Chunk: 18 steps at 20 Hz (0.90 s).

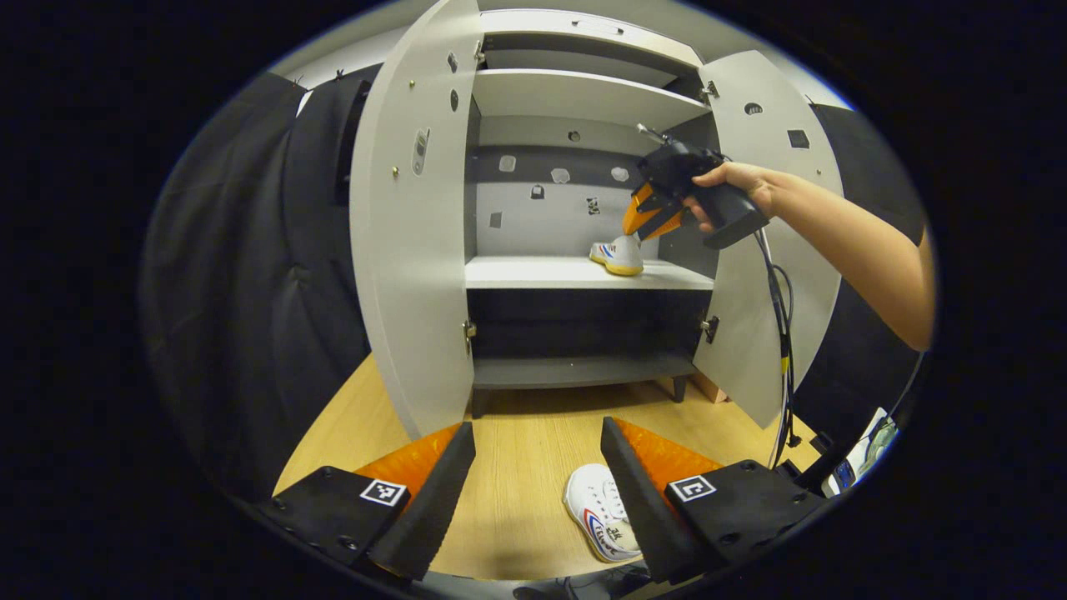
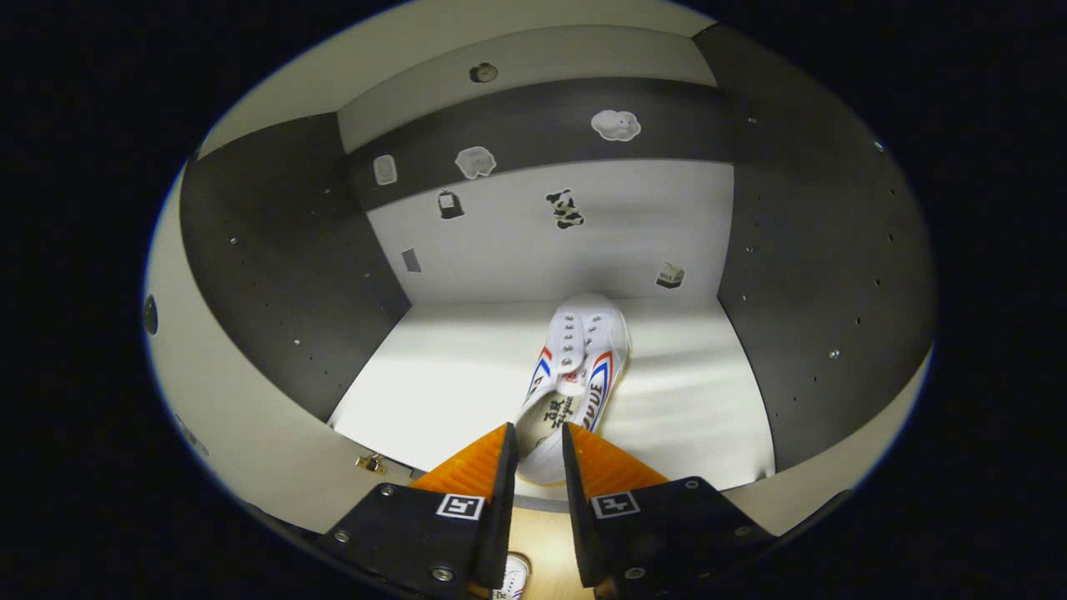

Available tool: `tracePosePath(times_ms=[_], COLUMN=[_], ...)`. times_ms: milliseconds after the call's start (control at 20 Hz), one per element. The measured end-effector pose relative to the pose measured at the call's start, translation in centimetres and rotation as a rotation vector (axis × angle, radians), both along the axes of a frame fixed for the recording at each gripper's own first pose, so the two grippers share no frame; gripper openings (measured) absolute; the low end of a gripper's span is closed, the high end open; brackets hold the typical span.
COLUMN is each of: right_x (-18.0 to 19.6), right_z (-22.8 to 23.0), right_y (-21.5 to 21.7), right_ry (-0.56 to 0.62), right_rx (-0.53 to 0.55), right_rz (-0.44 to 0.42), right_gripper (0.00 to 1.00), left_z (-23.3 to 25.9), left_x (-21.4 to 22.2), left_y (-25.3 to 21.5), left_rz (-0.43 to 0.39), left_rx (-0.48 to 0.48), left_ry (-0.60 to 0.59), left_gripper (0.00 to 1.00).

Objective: Grab one shoe with the right hand and put it into the shoe cabinet, grab the other shoe with the left hand and put it into the shoe cabinet; then close the right door with the right hand and the left door with the left hand.

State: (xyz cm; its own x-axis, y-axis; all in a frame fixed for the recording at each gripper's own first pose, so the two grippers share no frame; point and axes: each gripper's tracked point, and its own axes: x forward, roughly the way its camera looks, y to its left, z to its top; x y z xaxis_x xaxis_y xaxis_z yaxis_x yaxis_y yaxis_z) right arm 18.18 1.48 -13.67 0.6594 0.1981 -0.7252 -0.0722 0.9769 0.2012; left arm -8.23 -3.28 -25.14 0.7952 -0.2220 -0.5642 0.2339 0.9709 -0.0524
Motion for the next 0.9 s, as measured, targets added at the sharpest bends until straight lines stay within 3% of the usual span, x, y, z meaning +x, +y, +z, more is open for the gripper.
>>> tracePosePath(times_ms=[100,150,200,550,900], right_x=[-3.2,-4.6,-5.9,-15.0,-23.7], right_z=[1.2,1.9,2.5,6.0,4.8], right_y=[1.1,1.5,1.6,1.6,0.4], right_ry=[-0.019,-0.035,-0.055,-0.207,-0.257], right_rx=[0.037,0.052,0.055,0.034,0.03], right_rz=[0.047,0.066,0.082,0.15,0.161], right_gripper=[0.34,0.44,0.47,0.75,0.88], left_z=[-2.1,-3.0,-4.0,-12.4,-21.3], left_x=[-0.5,-0.6,-0.9,-4.9,-8.1], left_y=[-0.6,-0.9,-1.4,-4.5,-5.5], left_rz=[-0.01,-0.019,-0.028,-0.047,-0.052], left_rx=[0.009,0.004,-0.005,-0.069,-0.009], left_ry=[0.066,0.096,0.126,0.412,0.591], left_gripper=[0.98,0.95,0.99,0.98,0.98])
